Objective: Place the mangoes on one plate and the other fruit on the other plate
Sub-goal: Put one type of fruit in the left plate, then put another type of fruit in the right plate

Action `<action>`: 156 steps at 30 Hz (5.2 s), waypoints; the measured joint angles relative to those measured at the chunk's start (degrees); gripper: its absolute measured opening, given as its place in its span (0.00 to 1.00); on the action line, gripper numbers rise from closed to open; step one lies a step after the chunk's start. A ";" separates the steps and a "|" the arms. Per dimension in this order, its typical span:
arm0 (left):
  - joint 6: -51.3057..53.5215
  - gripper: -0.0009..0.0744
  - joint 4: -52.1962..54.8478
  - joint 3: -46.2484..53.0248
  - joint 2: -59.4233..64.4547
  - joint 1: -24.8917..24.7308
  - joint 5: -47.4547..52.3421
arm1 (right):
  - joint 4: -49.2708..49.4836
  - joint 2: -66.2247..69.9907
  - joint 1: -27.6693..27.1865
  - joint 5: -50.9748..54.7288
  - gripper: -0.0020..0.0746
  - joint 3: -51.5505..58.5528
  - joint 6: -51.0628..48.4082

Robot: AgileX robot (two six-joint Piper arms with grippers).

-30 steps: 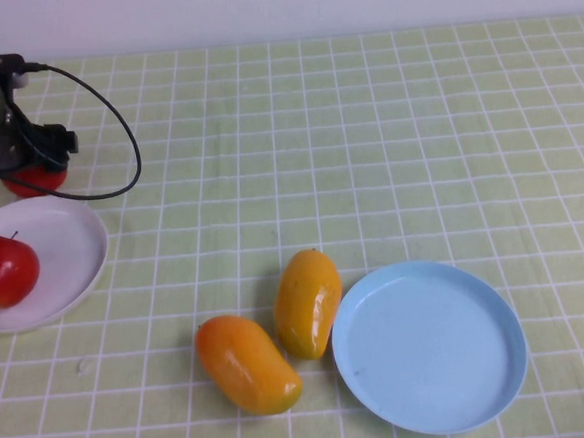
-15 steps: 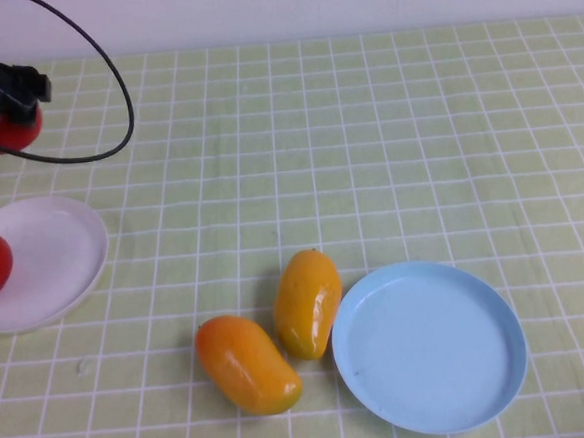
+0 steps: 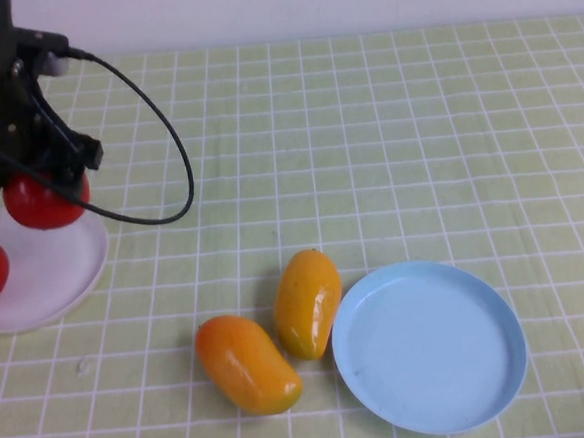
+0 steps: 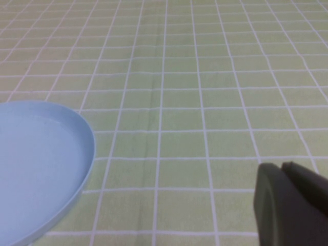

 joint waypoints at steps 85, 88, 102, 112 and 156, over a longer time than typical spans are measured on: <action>-0.65 0.01 -11.19 78.67 -87.68 -0.43 -56.07 | 0.12 0.00 0.00 0.00 0.00 0.00 0.00; 3.06 0.01 -13.38 84.14 -96.75 2.62 -60.13 | 0.12 0.00 0.00 0.00 0.00 0.00 0.00; 4.00 0.01 -14.14 98.63 -107.12 5.94 -59.62 | 0.12 -0.14 0.00 -0.13 0.00 0.00 0.00; 3.22 0.01 -14.27 99.57 -107.13 5.94 -48.71 | 0.12 -0.14 0.00 -0.13 0.00 0.00 -0.02; 2.78 0.01 -14.27 99.57 -107.13 5.94 -47.92 | 36.19 4.68 0.00 -1.24 0.00 -8.81 2.58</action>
